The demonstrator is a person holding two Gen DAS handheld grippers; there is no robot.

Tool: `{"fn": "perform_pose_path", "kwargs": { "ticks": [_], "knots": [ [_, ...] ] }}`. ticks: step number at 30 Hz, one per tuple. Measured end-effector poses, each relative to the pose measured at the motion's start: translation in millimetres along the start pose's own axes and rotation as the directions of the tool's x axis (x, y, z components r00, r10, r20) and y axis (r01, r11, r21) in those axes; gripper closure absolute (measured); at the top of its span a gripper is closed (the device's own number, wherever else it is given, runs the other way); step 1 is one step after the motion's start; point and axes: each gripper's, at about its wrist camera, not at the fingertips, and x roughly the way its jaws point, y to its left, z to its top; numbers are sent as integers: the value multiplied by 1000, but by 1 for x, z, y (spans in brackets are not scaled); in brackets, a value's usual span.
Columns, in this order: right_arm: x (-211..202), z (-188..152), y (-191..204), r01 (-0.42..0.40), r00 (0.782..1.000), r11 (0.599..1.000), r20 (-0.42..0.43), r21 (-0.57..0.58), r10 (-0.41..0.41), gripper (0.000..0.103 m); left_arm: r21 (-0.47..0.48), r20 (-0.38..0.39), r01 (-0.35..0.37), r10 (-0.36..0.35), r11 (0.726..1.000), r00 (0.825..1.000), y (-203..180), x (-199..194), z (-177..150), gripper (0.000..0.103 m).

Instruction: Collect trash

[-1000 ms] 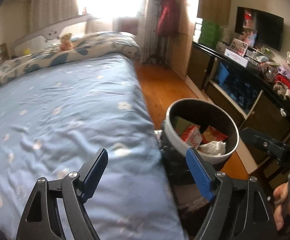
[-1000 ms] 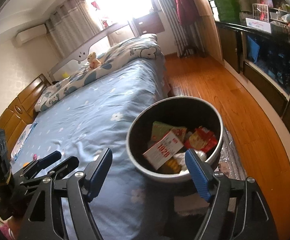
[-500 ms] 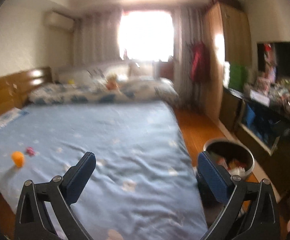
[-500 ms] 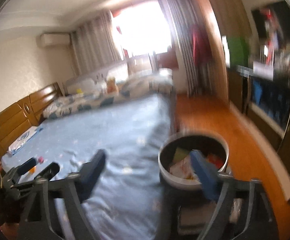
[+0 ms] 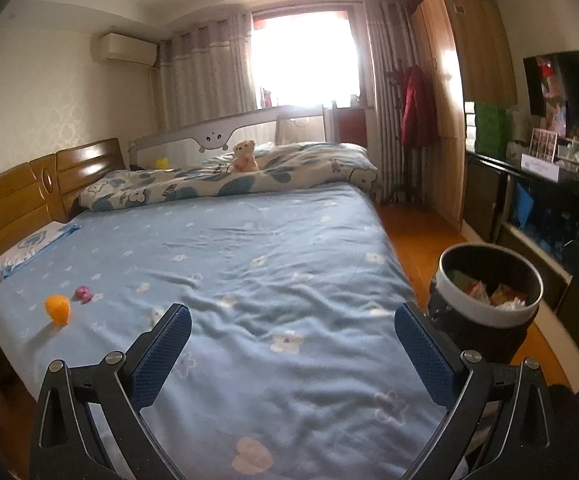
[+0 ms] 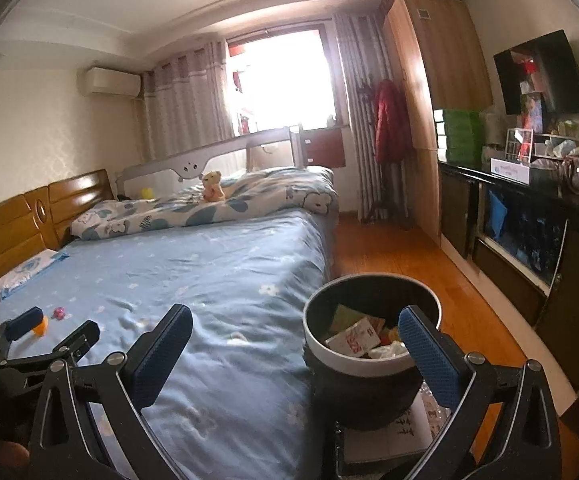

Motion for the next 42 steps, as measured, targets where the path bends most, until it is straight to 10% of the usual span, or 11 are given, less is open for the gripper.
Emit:
{"fn": "perform_pose_path", "kwargs": {
  "ticks": [42],
  "knots": [
    [-6, -3, 2, -21, 1000, 1000, 13, -21, 22, 0, -17, 34, -2, 2, 1000, 999, 15, 15, 1, 1]
  ]
}}
